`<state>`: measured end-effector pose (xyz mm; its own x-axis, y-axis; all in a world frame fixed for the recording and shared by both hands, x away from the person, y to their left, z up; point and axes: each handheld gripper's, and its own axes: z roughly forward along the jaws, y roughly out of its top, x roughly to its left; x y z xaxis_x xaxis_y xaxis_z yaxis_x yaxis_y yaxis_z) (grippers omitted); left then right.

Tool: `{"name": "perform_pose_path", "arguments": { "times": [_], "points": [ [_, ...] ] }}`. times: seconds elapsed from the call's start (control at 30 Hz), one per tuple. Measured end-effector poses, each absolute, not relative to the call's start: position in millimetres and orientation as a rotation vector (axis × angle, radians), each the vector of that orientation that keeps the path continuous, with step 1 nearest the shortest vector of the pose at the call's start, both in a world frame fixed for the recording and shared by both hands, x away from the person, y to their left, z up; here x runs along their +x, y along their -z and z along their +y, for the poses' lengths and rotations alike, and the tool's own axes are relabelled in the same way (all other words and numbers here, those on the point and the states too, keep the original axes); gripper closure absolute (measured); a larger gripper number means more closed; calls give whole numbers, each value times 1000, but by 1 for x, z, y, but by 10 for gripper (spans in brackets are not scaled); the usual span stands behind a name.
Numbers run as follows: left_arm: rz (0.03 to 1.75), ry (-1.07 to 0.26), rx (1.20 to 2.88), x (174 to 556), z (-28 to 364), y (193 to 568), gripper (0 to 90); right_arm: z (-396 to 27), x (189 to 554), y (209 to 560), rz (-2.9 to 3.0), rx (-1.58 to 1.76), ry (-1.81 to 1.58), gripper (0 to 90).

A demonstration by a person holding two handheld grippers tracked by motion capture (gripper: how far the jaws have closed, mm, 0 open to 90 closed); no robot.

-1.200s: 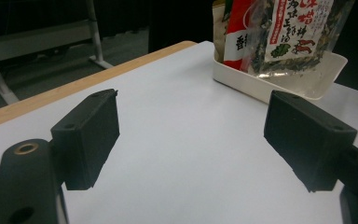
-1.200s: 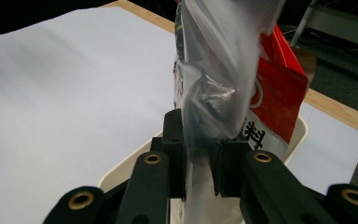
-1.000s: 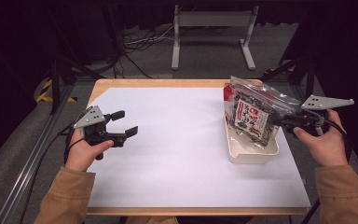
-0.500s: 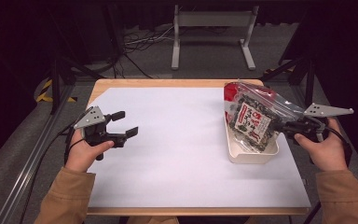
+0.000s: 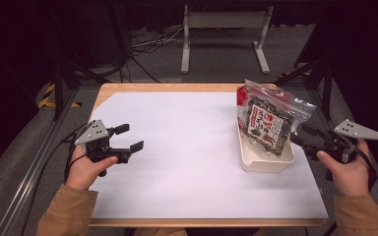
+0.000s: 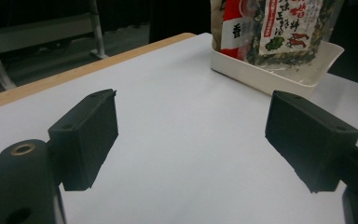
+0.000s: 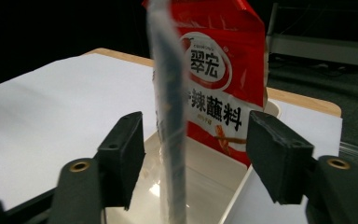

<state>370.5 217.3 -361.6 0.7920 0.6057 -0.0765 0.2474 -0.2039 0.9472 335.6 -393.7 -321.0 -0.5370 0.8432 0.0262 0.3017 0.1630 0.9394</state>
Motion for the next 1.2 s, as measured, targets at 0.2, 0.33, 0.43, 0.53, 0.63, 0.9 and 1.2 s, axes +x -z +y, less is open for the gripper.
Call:
{"name": "perform_pose_path", "arguments": {
  "times": [0.2, 0.33, 0.43, 0.53, 0.63, 0.9, 1.2],
  "points": [
    [671, -391, 1788, 350, 228, 367, 173, -381, 310, 330, 1908, 1050, -1375, 336],
    [666, -403, 1779, 339, 234, 371, 172, -369, 300, 340, 1929, 1008, -1411, 337],
    [660, -404, 1765, 333, 238, 376, 172, -359, 298, 351, 1965, 967, -1424, 330],
    [649, -402, 1757, 328, 242, 379, 172, -350, 299, 360, 1977, 936, -1458, 325],
    [641, -401, 1750, 325, 246, 381, 169, -347, 300, 365, 1981, 919, -1477, 324],
    [647, -429, 1761, 322, 251, 395, 169, -331, 302, 391, 2039, 888, -1465, 316],
    [685, -406, 1776, 323, 251, 402, 182, -324, 301, 399, 2079, 832, -1476, 298]
  ]
}}
